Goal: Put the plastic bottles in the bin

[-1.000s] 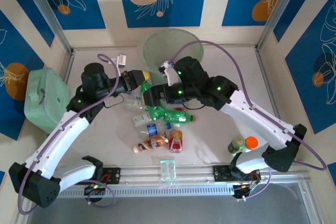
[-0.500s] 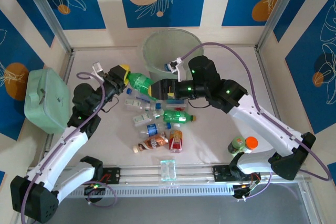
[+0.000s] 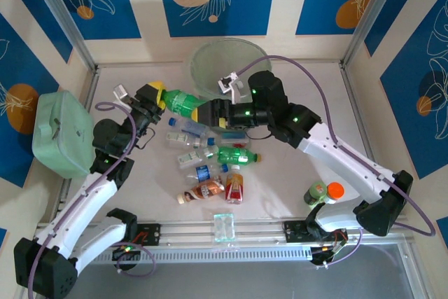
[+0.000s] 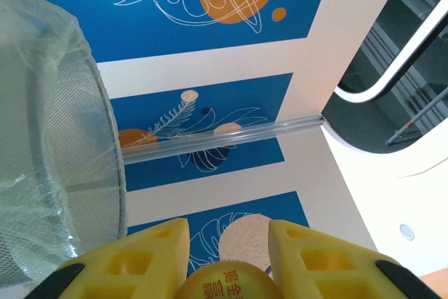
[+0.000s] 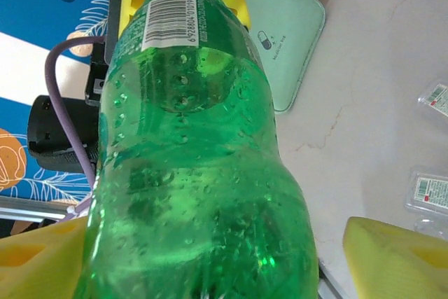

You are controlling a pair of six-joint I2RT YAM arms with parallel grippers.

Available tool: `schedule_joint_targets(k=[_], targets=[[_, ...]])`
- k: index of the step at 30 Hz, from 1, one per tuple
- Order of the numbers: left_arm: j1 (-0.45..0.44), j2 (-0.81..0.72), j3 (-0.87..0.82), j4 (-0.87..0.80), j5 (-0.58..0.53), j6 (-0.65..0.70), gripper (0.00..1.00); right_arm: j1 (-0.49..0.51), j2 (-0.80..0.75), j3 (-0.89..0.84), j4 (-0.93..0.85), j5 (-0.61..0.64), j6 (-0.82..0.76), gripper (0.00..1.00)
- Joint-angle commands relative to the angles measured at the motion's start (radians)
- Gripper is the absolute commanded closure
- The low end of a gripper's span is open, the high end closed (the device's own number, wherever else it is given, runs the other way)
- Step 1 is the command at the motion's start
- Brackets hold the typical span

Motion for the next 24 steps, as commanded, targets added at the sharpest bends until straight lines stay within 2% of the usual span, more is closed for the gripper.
schedule_joint_targets(k=[1, 7, 11, 13, 19, 21, 23, 24], targets=[[0.005, -0.012, -0.005, 0.029, -0.007, -0.004, 0.84, 0.010, -0.001, 0.025, 0.024, -0.018, 0.001, 0.18], [0.005, -0.009, -0.005, 0.014, 0.007, 0.004, 0.84, 0.014, 0.000, 0.032, 0.000, 0.001, -0.008, 0.34], [0.005, -0.012, -0.006, -0.012, 0.006, 0.010, 0.83, 0.012, -0.002, 0.046, -0.006, 0.007, -0.014, 0.39], [0.005, -0.009, -0.001, -0.019, 0.014, 0.018, 0.78, 0.012, -0.001, 0.057, -0.013, 0.010, -0.019, 0.40], [0.005, -0.019, 0.055, -0.153, 0.037, 0.109, 0.46, -0.001, 0.007, 0.087, -0.038, 0.021, -0.027, 0.44], [0.006, -0.021, 0.086, -0.223, 0.049, 0.151, 0.21, -0.008, 0.013, 0.100, -0.049, 0.024, -0.028, 0.44], [0.011, -0.028, 0.128, -0.328, 0.050, 0.206, 0.02, -0.018, 0.017, 0.114, -0.064, 0.032, -0.034, 0.45], [0.020, -0.035, 0.161, -0.402, 0.050, 0.255, 0.00, -0.027, 0.019, 0.123, -0.077, 0.037, -0.039, 0.45]])
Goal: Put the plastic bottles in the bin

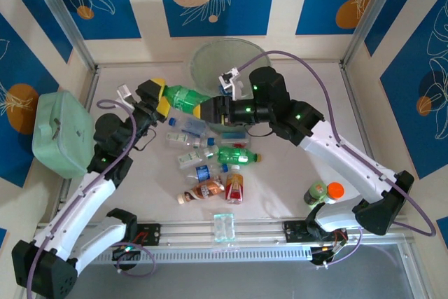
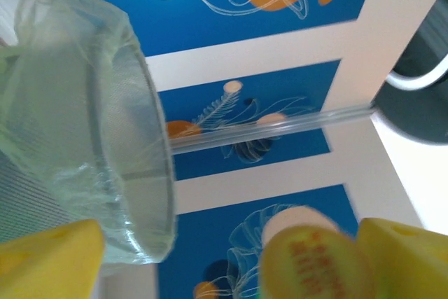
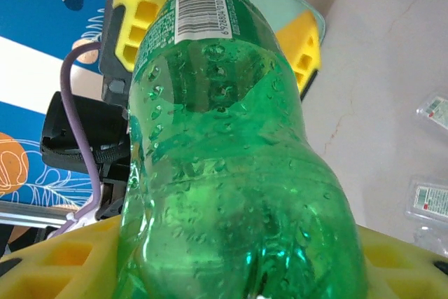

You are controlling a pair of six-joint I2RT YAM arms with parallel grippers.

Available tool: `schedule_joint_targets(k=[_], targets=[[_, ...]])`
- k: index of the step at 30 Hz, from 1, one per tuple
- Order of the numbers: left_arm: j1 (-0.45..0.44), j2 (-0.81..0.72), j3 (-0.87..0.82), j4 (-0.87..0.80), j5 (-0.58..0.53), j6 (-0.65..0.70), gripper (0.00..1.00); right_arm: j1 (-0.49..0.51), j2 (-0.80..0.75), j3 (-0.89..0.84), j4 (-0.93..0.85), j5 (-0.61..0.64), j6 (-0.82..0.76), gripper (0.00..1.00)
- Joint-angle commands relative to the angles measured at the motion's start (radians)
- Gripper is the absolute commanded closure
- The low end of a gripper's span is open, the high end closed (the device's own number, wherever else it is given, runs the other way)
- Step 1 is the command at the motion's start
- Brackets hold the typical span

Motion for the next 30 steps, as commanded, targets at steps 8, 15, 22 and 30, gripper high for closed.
schedule_joint_targets(k=[8, 15, 22, 30], targets=[[0.042, -0.008, 0.414, -0.771, -0.093, 0.569, 0.00, -0.181, 0.108, 0.221, -0.232, 0.038, -0.021, 0.45], [0.041, -0.019, 0.340, -0.738, -0.033, 0.545, 0.04, -0.285, 0.220, 0.333, -0.316, 0.069, -0.031, 0.46], [0.042, -0.019, 0.306, -0.727, -0.018, 0.531, 0.06, -0.317, 0.340, 0.446, -0.409, 0.100, -0.063, 0.26], [0.041, -0.018, 0.274, -0.722, -0.014, 0.520, 0.08, -0.307, 0.377, 0.524, -0.459, 0.127, -0.092, 0.15]])
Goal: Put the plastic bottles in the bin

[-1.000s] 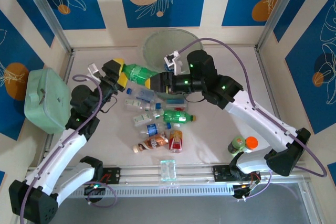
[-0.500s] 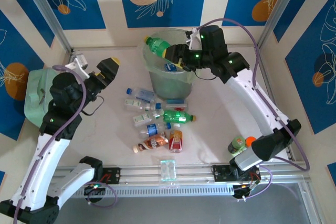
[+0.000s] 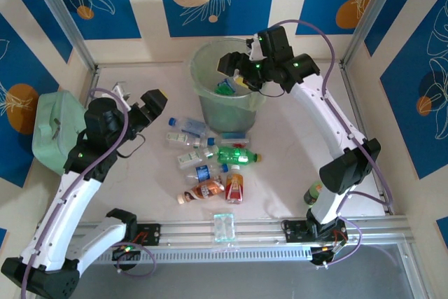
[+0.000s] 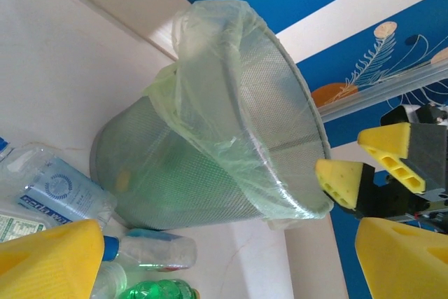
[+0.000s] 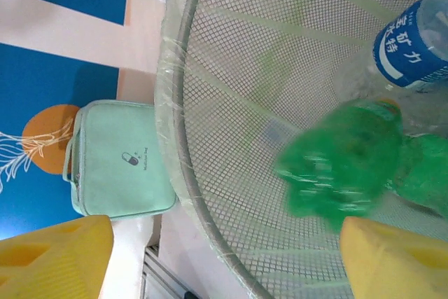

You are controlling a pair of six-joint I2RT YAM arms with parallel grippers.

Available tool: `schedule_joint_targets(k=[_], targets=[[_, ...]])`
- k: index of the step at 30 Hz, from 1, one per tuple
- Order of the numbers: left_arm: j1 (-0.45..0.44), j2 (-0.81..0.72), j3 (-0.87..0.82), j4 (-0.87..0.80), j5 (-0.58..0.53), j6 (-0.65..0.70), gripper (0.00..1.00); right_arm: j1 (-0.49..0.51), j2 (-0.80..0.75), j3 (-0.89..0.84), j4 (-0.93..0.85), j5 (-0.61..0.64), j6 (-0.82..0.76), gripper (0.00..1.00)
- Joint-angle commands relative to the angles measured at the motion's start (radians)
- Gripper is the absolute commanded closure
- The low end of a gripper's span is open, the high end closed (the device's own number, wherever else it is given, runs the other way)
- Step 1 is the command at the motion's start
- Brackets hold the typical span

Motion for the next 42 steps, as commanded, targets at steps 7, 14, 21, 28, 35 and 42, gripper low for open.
schedule_joint_targets(k=[7, 14, 21, 28, 35, 42], targets=[[0.008, -0.008, -0.035, -0.010, -0.004, 0.002, 0.11, 0.023, -0.123, -0.015, -0.028, 0.061, -0.059, 0.15], [0.008, -0.010, -0.081, -0.019, -0.013, -0.012, 0.14, 0.042, -0.402, -0.311, 0.013, 0.155, -0.053, 0.20], [0.009, 0.037, -0.158, -0.127, -0.062, -0.050, 0.21, 0.037, -0.618, -0.660, 0.005, 0.217, 0.047, 0.26], [0.008, 0.060, -0.223, -0.170, -0.050, -0.081, 0.26, 0.173, -0.651, -0.892, -0.040, 0.282, 0.170, 0.22], [0.009, 0.044, -0.227, -0.162, -0.048, -0.093, 0.26, 0.335, -0.535, -0.998, -0.047, 0.341, 0.290, 0.15], [0.009, 0.048, -0.197, -0.162, -0.040, -0.080, 0.25, 0.406, -0.342, -0.960, -0.037, 0.325, 0.298, 0.14]])
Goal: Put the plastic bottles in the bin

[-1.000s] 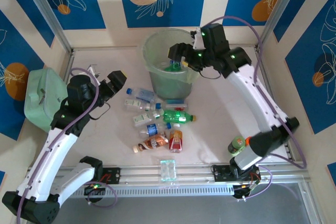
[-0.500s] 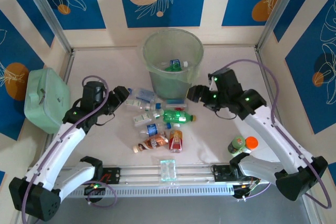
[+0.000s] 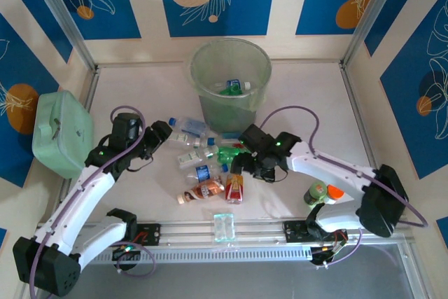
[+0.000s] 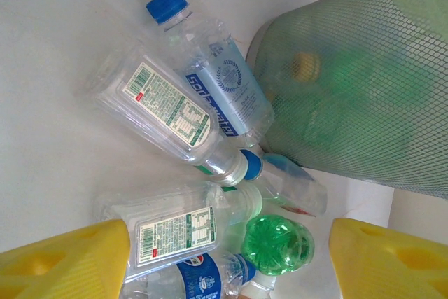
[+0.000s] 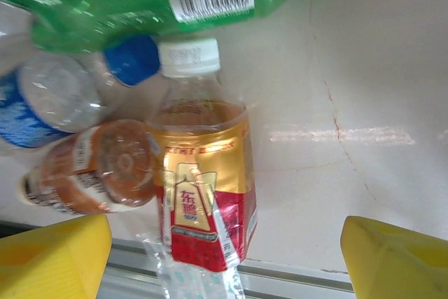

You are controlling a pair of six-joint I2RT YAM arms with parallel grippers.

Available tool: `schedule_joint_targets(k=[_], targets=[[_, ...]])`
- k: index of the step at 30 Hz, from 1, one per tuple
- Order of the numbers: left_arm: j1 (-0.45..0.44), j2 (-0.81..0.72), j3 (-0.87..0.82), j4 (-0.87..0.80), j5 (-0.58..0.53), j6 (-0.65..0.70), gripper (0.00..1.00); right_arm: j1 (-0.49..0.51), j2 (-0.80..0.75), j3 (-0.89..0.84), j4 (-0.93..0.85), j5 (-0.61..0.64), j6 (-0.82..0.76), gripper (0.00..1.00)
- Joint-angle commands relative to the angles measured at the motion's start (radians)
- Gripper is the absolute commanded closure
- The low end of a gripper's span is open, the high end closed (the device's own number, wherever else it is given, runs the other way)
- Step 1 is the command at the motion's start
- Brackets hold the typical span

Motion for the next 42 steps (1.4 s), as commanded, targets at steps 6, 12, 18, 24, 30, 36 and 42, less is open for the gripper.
schedule_joint_targets(k=[6, 12, 18, 24, 30, 36, 42], targets=[[0.007, -0.017, 0.033, -0.002, 0.011, 0.006, 0.25, 0.042, 0.172, 0.089, -0.013, 0.009, 0.007, 0.13], [0.008, -0.020, 0.029, 0.014, 0.020, 0.009, 0.25, 0.053, 0.256, 0.114, -0.011, 0.002, 0.002, 0.14], [0.008, -0.011, 0.027, 0.035, 0.031, 0.007, 0.25, 0.056, 0.324, 0.130, -0.033, 0.002, 0.017, 0.18], [0.009, -0.016, 0.022, 0.038, 0.033, 0.010, 0.25, 0.054, 0.376, 0.149, -0.041, -0.009, 0.009, 0.24], [0.007, -0.027, 0.016, 0.038, 0.030, 0.011, 0.25, 0.047, 0.391, 0.153, -0.048, -0.014, 0.013, 0.33], [0.009, -0.029, 0.022, 0.039, 0.030, 0.018, 0.24, 0.045, 0.362, 0.140, -0.050, -0.001, 0.024, 0.42], [0.008, -0.029, 0.030, 0.049, 0.033, 0.029, 0.23, 0.058, 0.303, 0.130, -0.048, 0.021, 0.023, 0.46]])
